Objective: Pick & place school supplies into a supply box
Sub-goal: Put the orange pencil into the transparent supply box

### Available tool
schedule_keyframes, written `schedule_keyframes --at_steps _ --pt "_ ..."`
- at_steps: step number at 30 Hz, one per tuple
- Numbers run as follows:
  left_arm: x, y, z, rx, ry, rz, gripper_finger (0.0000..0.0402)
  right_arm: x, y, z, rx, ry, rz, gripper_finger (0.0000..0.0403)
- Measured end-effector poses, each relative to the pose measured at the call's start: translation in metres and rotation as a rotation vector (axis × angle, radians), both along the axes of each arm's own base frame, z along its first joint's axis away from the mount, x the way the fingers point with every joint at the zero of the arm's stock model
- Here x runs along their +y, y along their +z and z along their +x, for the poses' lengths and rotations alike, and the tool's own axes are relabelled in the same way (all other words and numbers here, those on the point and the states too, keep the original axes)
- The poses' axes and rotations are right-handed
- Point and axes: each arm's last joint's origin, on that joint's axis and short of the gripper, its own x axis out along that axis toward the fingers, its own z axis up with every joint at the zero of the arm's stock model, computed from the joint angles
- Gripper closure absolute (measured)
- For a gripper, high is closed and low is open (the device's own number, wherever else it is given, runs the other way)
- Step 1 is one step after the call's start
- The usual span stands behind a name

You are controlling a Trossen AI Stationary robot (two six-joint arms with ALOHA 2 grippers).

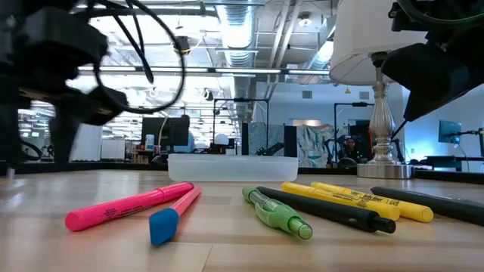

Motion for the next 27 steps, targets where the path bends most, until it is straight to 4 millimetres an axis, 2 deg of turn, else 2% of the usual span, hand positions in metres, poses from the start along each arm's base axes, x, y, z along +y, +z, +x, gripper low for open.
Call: schedule_keyframes --at_steps 6,12,19,27 --pt "-0.003 0.015 -0.027 0.164 0.161 -0.016 0.0242 0.000 0.000 0.000 0.000 0.001 -0.001 0.0287" --pt "-0.008 0.018 -0.050 0.388 0.377 0.021 0.0242 0.000 0.000 0.001 0.013 0.017 -0.003 0.0287" --pt "-0.014 0.018 -0.063 0.527 0.565 -0.019 0.0242 -0.007 0.003 0.004 0.043 0.061 -0.069 0.0287" --pt "-0.031 0.018 -0.078 0.624 0.737 -0.087 0.0242 -0.029 0.005 0.018 0.127 0.089 -0.128 0.0287"
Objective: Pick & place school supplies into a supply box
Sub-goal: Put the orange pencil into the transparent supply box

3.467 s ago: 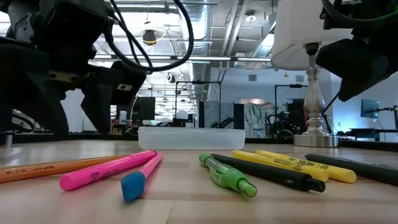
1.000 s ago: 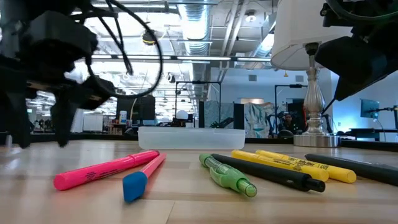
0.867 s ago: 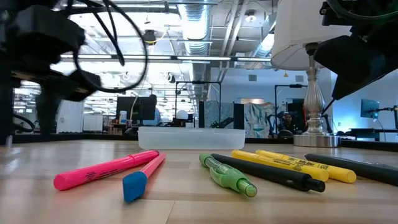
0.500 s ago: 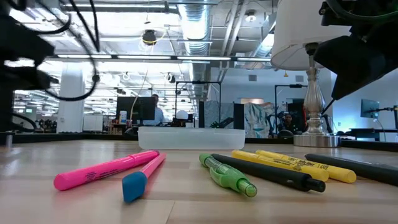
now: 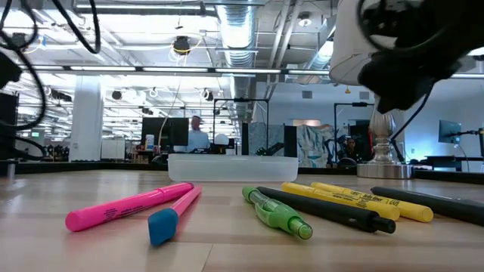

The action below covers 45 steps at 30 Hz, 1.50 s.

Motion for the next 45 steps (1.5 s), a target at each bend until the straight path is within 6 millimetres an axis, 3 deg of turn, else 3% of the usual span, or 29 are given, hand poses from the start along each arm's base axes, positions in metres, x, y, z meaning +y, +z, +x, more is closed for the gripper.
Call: schedule_keyframes --at_steps 11,20,32,45 --pt "-0.022 0.001 -0.018 0.047 0.157 -0.045 0.0242 -0.031 0.000 0.017 0.061 -0.048 -0.027 0.0287" --pt "-0.027 -0.012 -0.024 0.146 0.202 0.005 0.0242 -0.029 0.000 0.016 0.056 -0.041 -0.024 0.0287" --pt "-0.029 -0.027 -0.020 0.136 0.046 0.070 0.0242 -0.028 0.000 0.016 0.043 -0.025 -0.038 0.0287" --pt "-0.022 -0.034 0.001 0.014 -0.113 0.073 0.0242 -0.028 0.000 0.017 0.041 -0.025 -0.036 0.0287"
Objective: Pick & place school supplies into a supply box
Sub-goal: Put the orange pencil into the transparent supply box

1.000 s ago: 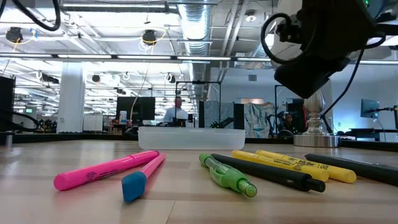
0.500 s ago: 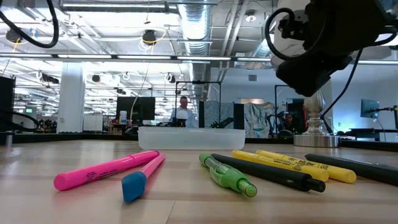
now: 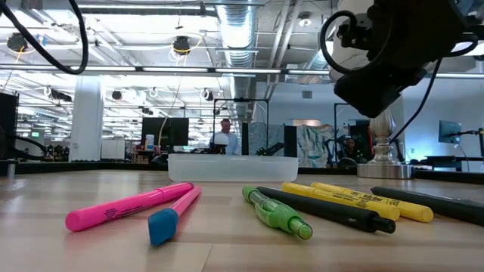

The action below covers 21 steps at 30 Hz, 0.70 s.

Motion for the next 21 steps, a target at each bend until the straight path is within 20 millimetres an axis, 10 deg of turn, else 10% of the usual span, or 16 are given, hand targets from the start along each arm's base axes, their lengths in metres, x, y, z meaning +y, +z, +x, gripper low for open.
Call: schedule_keyframes --at_steps 21 --pt "-0.010 0.030 0.020 -0.233 -0.299 0.152 0.0242 0.000 0.000 0.000 -0.004 0.000 0.003 0.0287"
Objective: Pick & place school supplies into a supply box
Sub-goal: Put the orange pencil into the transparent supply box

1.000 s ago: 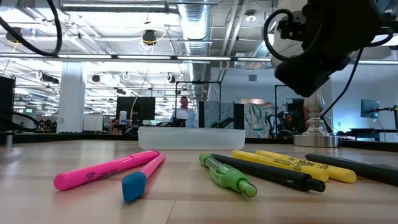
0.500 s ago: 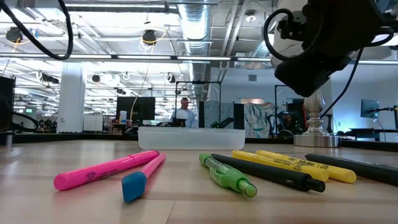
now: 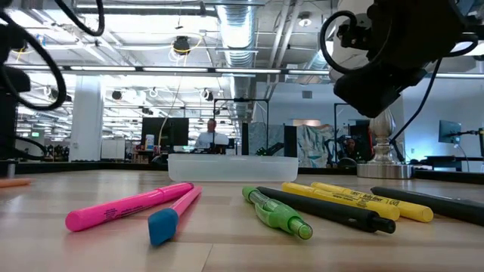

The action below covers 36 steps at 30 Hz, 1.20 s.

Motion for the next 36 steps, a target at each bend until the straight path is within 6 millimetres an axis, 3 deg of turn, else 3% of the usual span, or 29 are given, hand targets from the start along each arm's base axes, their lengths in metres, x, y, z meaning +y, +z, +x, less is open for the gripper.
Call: schedule_keyframes --at_steps 8,18,27,36 --pt "-0.001 0.003 0.007 -0.136 -0.221 0.120 0.0242 0.000 0.000 0.000 0.000 0.001 0.000 0.0287" --pt "-0.004 0.007 0.031 -0.376 -0.461 0.240 0.0242 0.002 -0.003 0.003 0.008 0.033 0.022 0.0287" --pt "0.027 -0.015 0.062 -0.502 -0.524 0.133 0.0242 0.003 -0.003 0.004 0.016 0.046 0.028 0.0287" --pt "0.055 -0.028 0.073 -0.530 -0.554 0.025 0.0242 0.003 -0.004 0.004 0.012 0.047 0.030 0.0287"
